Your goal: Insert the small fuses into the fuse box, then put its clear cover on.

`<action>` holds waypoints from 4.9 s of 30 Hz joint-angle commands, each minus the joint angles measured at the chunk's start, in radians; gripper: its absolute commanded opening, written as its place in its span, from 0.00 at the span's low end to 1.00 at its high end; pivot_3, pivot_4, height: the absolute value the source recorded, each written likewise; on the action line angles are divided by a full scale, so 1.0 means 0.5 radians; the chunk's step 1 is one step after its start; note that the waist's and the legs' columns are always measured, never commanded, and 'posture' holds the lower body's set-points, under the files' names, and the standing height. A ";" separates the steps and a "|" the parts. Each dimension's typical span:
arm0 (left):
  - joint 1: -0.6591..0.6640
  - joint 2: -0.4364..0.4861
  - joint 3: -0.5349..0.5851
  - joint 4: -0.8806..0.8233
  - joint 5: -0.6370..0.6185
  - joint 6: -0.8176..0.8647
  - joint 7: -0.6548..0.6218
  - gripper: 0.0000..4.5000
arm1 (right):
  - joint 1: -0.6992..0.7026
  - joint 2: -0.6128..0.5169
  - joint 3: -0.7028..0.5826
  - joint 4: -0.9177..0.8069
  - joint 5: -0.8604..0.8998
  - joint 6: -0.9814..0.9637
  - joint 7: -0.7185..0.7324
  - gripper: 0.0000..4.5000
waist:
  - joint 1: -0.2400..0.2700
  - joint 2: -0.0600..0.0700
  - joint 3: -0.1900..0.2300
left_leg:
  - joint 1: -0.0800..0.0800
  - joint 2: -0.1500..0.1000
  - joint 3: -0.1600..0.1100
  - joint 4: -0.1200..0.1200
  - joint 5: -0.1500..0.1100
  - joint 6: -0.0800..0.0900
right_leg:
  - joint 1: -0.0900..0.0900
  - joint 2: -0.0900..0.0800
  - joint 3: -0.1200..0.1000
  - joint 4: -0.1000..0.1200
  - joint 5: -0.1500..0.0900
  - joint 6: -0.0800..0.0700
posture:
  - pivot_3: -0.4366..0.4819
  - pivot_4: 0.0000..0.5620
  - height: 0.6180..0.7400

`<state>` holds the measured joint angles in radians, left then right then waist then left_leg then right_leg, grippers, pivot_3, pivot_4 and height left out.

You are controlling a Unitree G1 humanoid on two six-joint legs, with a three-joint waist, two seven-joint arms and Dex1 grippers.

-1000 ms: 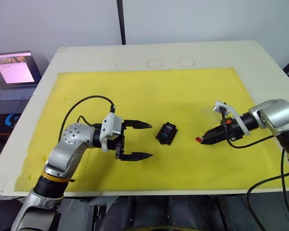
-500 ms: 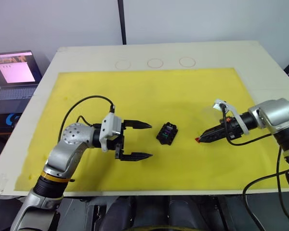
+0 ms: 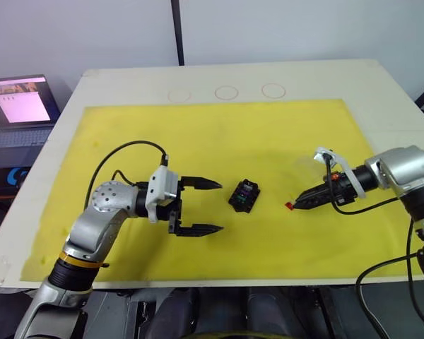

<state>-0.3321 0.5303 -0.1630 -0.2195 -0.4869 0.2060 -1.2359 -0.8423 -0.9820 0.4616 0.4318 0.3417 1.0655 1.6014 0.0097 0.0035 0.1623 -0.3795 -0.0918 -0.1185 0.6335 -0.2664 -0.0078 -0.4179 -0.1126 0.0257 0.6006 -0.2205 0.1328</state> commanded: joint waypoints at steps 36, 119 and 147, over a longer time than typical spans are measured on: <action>-0.011 0.025 0.028 -0.049 -0.014 -0.035 -0.010 1.00 | 0.459 0.310 -0.764 -0.263 0.559 0.823 -0.695 0.56 | -0.004 -0.003 -0.002 | 0.002 0.001 0.000 0.000 0.000 0.000 | 0.001 0.001 0.000 0.001 0.000 -0.001 | 0.48 0.27 1.00; -0.027 0.043 0.047 -0.033 0.008 -0.046 -0.025 1.00 | 1.671 1.245 -1.128 -2.257 3.261 -1.237 -5.695 0.36 | -0.043 -0.011 -0.009 | 0.012 0.003 -0.003 -0.006 0.000 0.002 | 0.013 0.005 0.003 -0.005 0.003 -0.001 | 0.48 0.27 1.00; -0.056 -0.012 0.029 0.046 0.037 -0.115 -0.048 1.00 | 0.474 -0.476 -0.316 -0.785 1.195 0.071 -0.853 0.99 | -0.040 -0.009 0.000 | 0.008 0.010 0.005 0.005 -0.008 0.014 | 0.015 0.010 -0.001 -0.011 0.002 -0.001 | 0.48 0.27 1.00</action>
<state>-0.3540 0.5191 -0.1632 -0.1769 -0.4625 0.1631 -1.2595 -0.5755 -1.2263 0.2775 0.0119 1.0238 1.1410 1.0972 -0.0105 -0.0009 0.1621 -0.3759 -0.0872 -0.1160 0.6362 -0.2705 -0.0007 -0.4104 -0.1082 0.0250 0.5950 -0.2195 0.1326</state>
